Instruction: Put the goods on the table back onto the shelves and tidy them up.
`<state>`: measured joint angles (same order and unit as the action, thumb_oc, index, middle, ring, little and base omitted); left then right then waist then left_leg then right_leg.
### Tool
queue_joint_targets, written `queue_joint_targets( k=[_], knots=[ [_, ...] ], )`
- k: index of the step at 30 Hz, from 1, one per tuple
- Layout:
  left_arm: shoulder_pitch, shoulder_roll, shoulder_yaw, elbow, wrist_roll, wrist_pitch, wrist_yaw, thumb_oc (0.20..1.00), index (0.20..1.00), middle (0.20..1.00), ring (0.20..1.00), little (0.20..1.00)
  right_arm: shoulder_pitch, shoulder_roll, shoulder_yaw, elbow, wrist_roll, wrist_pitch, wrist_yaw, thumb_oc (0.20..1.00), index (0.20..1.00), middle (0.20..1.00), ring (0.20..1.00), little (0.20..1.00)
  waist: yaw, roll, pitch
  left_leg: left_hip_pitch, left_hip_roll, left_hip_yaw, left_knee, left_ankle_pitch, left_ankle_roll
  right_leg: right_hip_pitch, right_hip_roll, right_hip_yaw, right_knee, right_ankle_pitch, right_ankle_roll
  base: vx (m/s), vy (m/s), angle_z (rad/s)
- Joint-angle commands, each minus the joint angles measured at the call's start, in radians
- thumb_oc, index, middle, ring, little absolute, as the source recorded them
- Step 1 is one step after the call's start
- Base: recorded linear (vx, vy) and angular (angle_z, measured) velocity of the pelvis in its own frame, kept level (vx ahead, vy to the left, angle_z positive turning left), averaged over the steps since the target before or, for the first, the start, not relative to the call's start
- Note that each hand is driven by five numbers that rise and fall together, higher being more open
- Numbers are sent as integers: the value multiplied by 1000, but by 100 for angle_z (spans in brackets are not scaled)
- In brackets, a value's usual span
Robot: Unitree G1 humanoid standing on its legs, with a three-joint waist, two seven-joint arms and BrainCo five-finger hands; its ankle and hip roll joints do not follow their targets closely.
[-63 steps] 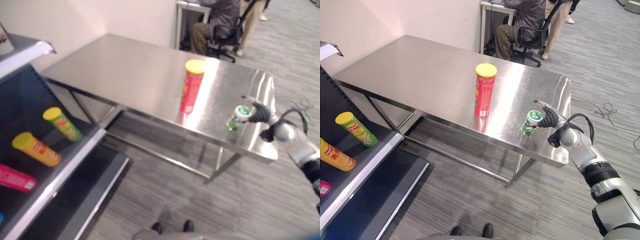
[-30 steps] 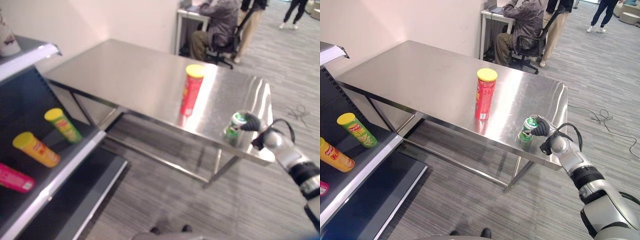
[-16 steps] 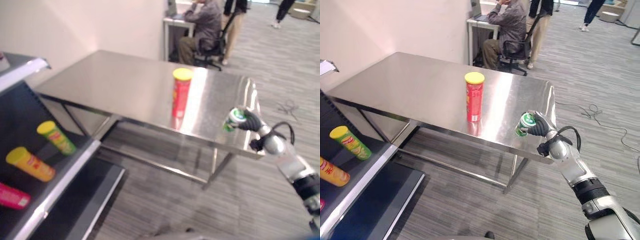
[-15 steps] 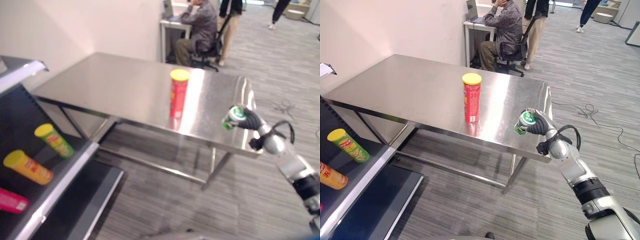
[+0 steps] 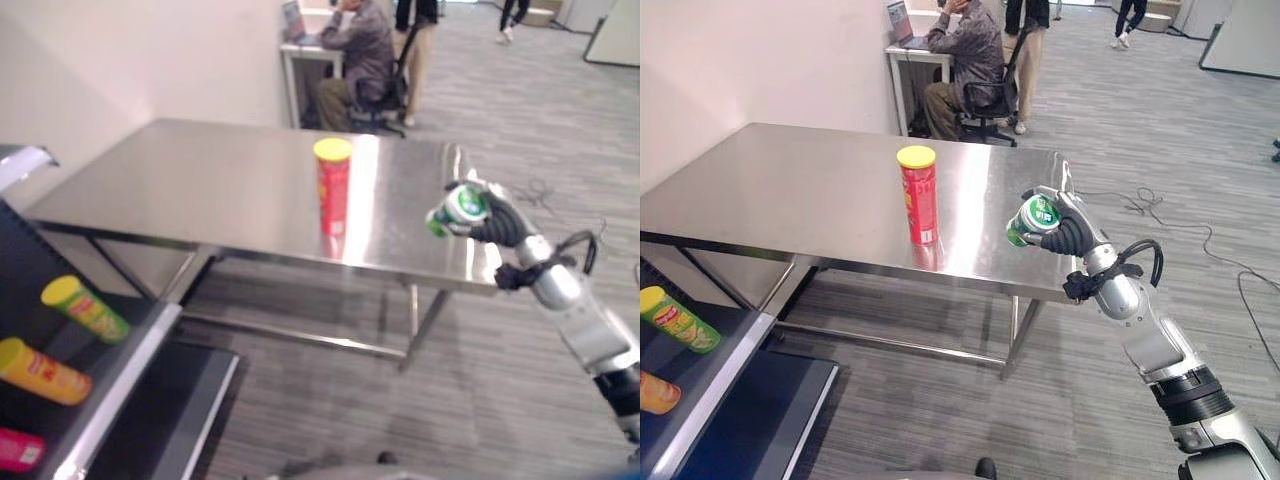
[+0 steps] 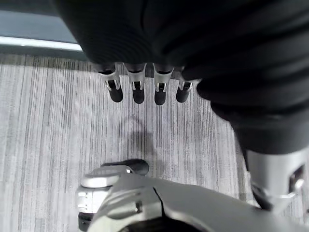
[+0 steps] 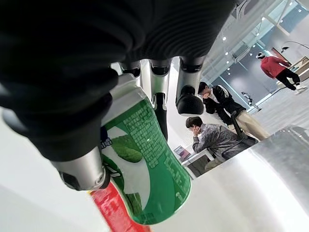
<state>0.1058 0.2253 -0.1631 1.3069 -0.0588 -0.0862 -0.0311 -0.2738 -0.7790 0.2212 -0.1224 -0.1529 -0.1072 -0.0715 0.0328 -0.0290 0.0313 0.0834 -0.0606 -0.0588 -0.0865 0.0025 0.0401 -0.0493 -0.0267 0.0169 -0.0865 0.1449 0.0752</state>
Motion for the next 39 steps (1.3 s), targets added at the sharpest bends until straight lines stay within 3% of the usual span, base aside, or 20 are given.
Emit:
queue_joint_targets(
  k=[1, 5, 6, 8, 10, 14, 17, 19, 21, 22, 23, 27, 28, 29, 32, 34, 35, 36, 38, 39],
  knots=[
    [-67, 5, 10, 80, 13, -7, 8, 1000, 1000, 1000, 1000, 1000, -54, -3, -48, -48, 42, -50, 12, 200, 200, 200, 200, 200, 29, 33, 34, -29, 52, -34, -1, -33, -18, -60, -73, -50, 103, -56, 94, -177, -49, -40],
    [-89, 37, 61, 71, -30, 7, 19, 1000, 1000, 1000, 1000, 1000, -18, 23, -35, -113, 68, -45, 57, 200, 200, 200, 200, 200, 32, 49, 51, -70, 71, -45, -1, 3, -21, -45, -98, -20, 245, -134, 86, -181, -132, -8],
    [-85, 39, 70, 73, -38, 6, 18, 1000, 1000, 1000, 1000, 1000, 50, 29, -76, -137, 100, -48, 69, 200, 200, 200, 200, 200, 34, 39, 40, -94, 73, -64, -1, 20, -30, -20, -104, 38, 293, -134, 91, -86, -240, 3],
    [-66, 39, 66, 75, -36, 1, 5, 1000, 1000, 1000, 1000, 1000, 111, 31, -121, -150, 144, -56, 83, 200, 200, 200, 200, 200, 39, 23, 25, -119, 74, -88, -1, 36, -40, 33, -113, 90, 268, -151, 99, -55, -274, 29],
    [-56, 43, 68, 77, -41, -4, -9, 1000, 1000, 1000, 1000, 1000, 154, 28, -148, -162, 214, -65, 114, 200, 200, 200, 200, 200, 44, 0, 18, -140, 74, -118, -1, 59, -63, 68, -90, 138, 215, -224, 82, -44, -259, 59],
    [-71, 54, 67, 85, -52, -13, -5, 1000, 1000, 1000, 1000, 1000, 149, 3, -125, -192, 377, -98, 186, 200, 200, 200, 200, 200, 52, -11, 12, -199, 94, -146, -1, 99, -104, 96, -69, 115, 106, -249, 59, -98, -269, 55],
    [-98, 46, 27, 58, -6, -31, 11, 1000, 1000, 1000, 1000, 1000, 131, -55, -77, -236, 514, -111, 270, 200, 200, 200, 200, 200, 62, 13, 52, -305, 115, -191, -1, 161, -155, 100, -10, 79, 50, -255, 27, -297, -319, 67],
    [-98, 47, 37, 57, -18, -30, 13, 1000, 1000, 1000, 1000, 1000, 121, -72, -60, -234, 516, -111, 277, 200, 200, 200, 200, 200, 61, 20, 64, -334, 106, -197, -1, 164, -157, 96, -4, 64, 48, -254, 23, -209, -105, 68],
    [-77, 32, 88, 65, -95, -27, 7, 1000, 1000, 1000, 1000, 1000, 98, -73, 5, -242, 543, -105, 300, 200, 200, 200, 200, 200, 73, 24, 86, -339, 84, -124, -1, 145, -126, 83, -4, 10, 51, -243, 13, -289, -101, 99],
    [-77, 32, 89, 65, -95, -27, 7, 1000, 1000, 1000, 1000, 1000, 98, -73, 6, -241, 543, -105, 300, 200, 200, 200, 200, 200, 72, 25, 84, -343, 85, -125, -1, 147, -126, 80, -3, 9, 50, -240, 13, -289, -58, 90],
    [-55, 20, 114, 78, -113, -25, -5, 1000, 1000, 1000, 1000, 1000, 104, -71, 33, -252, 538, -98, 323, 200, 200, 200, 200, 200, 76, 30, 77, -299, 100, -76, -1, 152, -117, 67, -17, -39, 46, -222, 10, -174, 15, 56],
    [-42, 9, 118, 96, -86, -23, 0, 1000, 1000, 1000, 1000, 1000, 68, -55, 115, -256, 546, -94, 358, 200, 200, 200, 200, 200, 58, 37, 58, -184, 173, -11, 27, 120, -119, 49, -55, -137, 47, -201, 7, -179, 29, 63],
    [-42, 9, 118, 96, -86, -23, 0, 1000, 1000, 1000, 1000, 1000, 68, -55, 115, -256, 546, -94, 358, 200, 200, 200, 200, 200, 57, 37, 58, -185, 173, -12, 27, 120, -119, 49, -55, -137, 47, -201, 7, -165, 113, 80],
    [-43, 2, 106, 103, -54, -21, 6, 1000, 1000, 1000, 1000, 1000, 49, -55, 146, -254, 543, -95, 359, 200, 200, 200, 200, 200, 41, 42, 45, -123, 237, 48, 23, 123, -134, 46, -75, -184, 48, -194, 14, -157, 145, 90],
    [-49, 5, 97, 101, -20, -23, 24, 1000, 1000, 1000, 1000, 1000, 31, -67, 185, -247, 540, -91, 365, 200, 200, 200, 200, 200, 22, 61, 18, -68, 329, 109, 4, 165, -169, 34, -110, -247, 52, -178, 29, -170, 250, 97],
    [-52, 2, 87, 98, 1, -21, 26, 1000, 1000, 1000, 1000, 1000, 14, -82, 201, -242, 530, -92, 361, 200, 200, 200, 200, 200, 12, 79, 7, -59, 380, 117, -1, 198, -198, 22, -134, -271, 65, -174, 40, -130, 234, 70],
    [-52, 2, 87, 98, 1, -21, 26, 1000, 1000, 1000, 1000, 1000, 13, -83, 202, -241, 530, -92, 361, 200, 200, 200, 200, 200, 11, 80, 6, -61, 381, 115, -1, 198, -198, 22, -133, -272, 67, -175, 40, -183, 376, 90],
    [-48, -4, 74, 98, 18, -17, 21, 1000, 1000, 1000, 1000, 1000, -7, -103, 215, -230, 519, -91, 355, 200, 200, 200, 200, 200, 9, 98, -3, -83, 426, 99, -1, 240, -228, 6, -171, -297, 87, -171, 57, -128, 292, 86],
    [-45, -3, 69, 97, 24, -15, 21, 1000, 1000, 1000, 1000, 1000, -15, -109, 222, -226, 514, -90, 353, 200, 200, 200, 200, 200, 10, 103, -6, -102, 440, 94, -1, 250, -237, 3, -195, -302, 96, -168, 67, -182, 444, 111],
    [-41, -1, 60, 95, 28, -16, 28, 1000, 1000, 1000, 1000, 1000, -22, -117, 224, -215, 504, -94, 340, 200, 200, 200, 200, 200, 17, 111, -1, -120, 450, 85, -1, 245, -249, 1, -242, -307, 113, -153, 90, -240, 610, 104]
  ],
)
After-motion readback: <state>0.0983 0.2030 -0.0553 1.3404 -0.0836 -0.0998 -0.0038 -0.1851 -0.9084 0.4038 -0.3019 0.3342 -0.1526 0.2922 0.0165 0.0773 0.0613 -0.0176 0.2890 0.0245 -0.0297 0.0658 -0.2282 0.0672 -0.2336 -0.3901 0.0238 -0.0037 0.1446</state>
